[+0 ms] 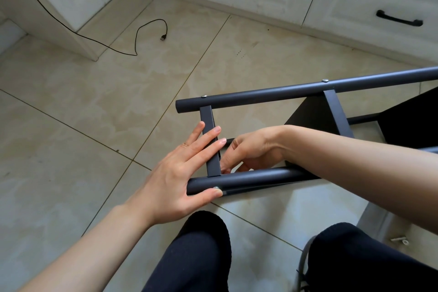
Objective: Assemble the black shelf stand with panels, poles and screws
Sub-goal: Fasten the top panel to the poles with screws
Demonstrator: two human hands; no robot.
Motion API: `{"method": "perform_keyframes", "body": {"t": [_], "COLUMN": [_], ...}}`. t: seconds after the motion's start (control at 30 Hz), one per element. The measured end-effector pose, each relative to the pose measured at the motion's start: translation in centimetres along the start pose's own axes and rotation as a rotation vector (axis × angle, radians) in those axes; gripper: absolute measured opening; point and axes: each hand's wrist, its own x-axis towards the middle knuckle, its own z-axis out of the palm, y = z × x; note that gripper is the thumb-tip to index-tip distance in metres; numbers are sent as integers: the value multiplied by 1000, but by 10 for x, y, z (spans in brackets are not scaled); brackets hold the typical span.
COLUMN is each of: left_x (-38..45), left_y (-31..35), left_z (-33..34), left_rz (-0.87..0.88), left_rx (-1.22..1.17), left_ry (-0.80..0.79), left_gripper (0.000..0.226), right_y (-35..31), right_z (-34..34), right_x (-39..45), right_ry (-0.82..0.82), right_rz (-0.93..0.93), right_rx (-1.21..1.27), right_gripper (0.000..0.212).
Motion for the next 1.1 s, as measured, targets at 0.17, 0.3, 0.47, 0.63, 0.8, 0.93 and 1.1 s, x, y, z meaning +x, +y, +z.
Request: {"method": "perform_keyframes", "body": {"t": [0.17, 0.3, 0.47, 0.63, 0.8, 0.93, 1.1], "left_x": [0, 0, 0, 0, 0, 0, 0], "left_y": [0, 0, 0, -1, -1, -1, -1], "left_z": [0, 0, 0, 0, 0, 0, 0], "left_rz": [2, -3, -2, -3, -5, -3, -1], "left_rx": [-1, 1, 2, 1, -9, -5, 11], "left_ry": [-1, -6, -3, -2, 1, -1, 6], "left_gripper": [77, 77, 77, 76, 76, 76, 76], "right_y": [1, -1, 1, -2, 1, 1, 0], "right_z": [3, -1, -1, 2, -5, 3, -2], "right_x": [8, 1, 2, 6, -1, 5, 1], "right_ry": [26, -7, 3, 3, -22, -15, -29], "right_rz": [1, 7, 20, 8, 18, 17, -10], "right_rx": [-9, 5, 8, -7, 31, 52, 61], "right_gripper": [12, 23, 22, 17, 34, 15, 18]}}
